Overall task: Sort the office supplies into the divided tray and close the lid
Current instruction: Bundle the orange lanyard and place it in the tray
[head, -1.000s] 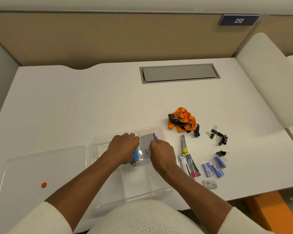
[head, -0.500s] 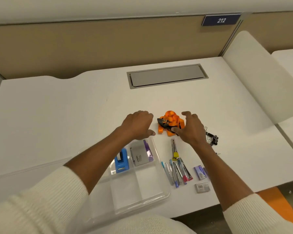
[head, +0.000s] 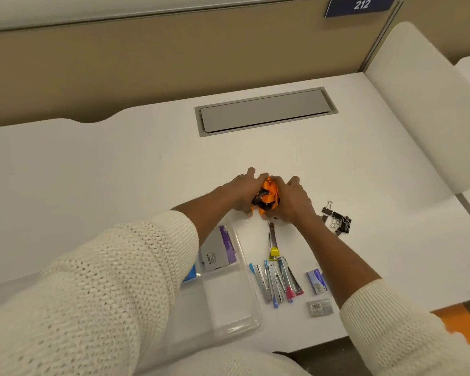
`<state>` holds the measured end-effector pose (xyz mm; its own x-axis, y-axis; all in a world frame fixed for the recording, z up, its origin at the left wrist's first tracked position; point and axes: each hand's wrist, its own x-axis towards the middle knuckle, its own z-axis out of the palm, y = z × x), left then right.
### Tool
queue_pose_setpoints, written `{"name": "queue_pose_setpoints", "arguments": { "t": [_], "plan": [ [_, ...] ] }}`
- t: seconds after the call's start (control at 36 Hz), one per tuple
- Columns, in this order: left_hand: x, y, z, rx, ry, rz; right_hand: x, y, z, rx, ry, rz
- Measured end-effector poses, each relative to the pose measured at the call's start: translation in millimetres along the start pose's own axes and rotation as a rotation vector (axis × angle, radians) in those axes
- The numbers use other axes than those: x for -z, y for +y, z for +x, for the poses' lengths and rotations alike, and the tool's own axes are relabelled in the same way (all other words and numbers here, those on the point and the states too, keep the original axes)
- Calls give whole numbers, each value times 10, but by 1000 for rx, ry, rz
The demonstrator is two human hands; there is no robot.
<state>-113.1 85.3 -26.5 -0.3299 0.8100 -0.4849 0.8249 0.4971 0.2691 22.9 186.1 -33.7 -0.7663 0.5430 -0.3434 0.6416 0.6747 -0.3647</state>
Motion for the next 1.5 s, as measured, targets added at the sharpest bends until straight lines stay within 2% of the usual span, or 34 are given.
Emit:
{"name": "queue_pose_setpoints", "arguments": {
  "t": [0.19, 0.36, 0.53, 0.67, 0.83, 1.0, 1.17, 1.33, 1.5],
  "plan": [
    [19, 45, -25, 43, 170, -214, 31, 28, 121, 61, 41, 55],
    [255, -23, -264, 39, 311, -276, 197, -88, 83, 118, 132, 91],
    [611, -131, -810, 38, 427, -299, 415, -489, -142, 238, 276, 136],
    [885, -235, -1492, 75, 502, -303, 609, -981, -453, 336, 306, 188],
    [1059, -469, -2397, 172, 518, -321, 715, -1652, -873, 466, 231, 224],
    [901, -843, -3094, 290, 493, -355, 473, -2270, -1168, 518, 103, 239],
    [441, -1205, -3392, 426, 412, -458, -101, -2703, -1327, 438, -24, 212],
    [-80, -1417, -3330, 484, 314, -472, -657, -2853, -1451, 251, -120, 233],
    [-368, -1412, -3257, 393, 180, -432, -939, -2827, -1563, 232, -167, 210]
  ]
}}
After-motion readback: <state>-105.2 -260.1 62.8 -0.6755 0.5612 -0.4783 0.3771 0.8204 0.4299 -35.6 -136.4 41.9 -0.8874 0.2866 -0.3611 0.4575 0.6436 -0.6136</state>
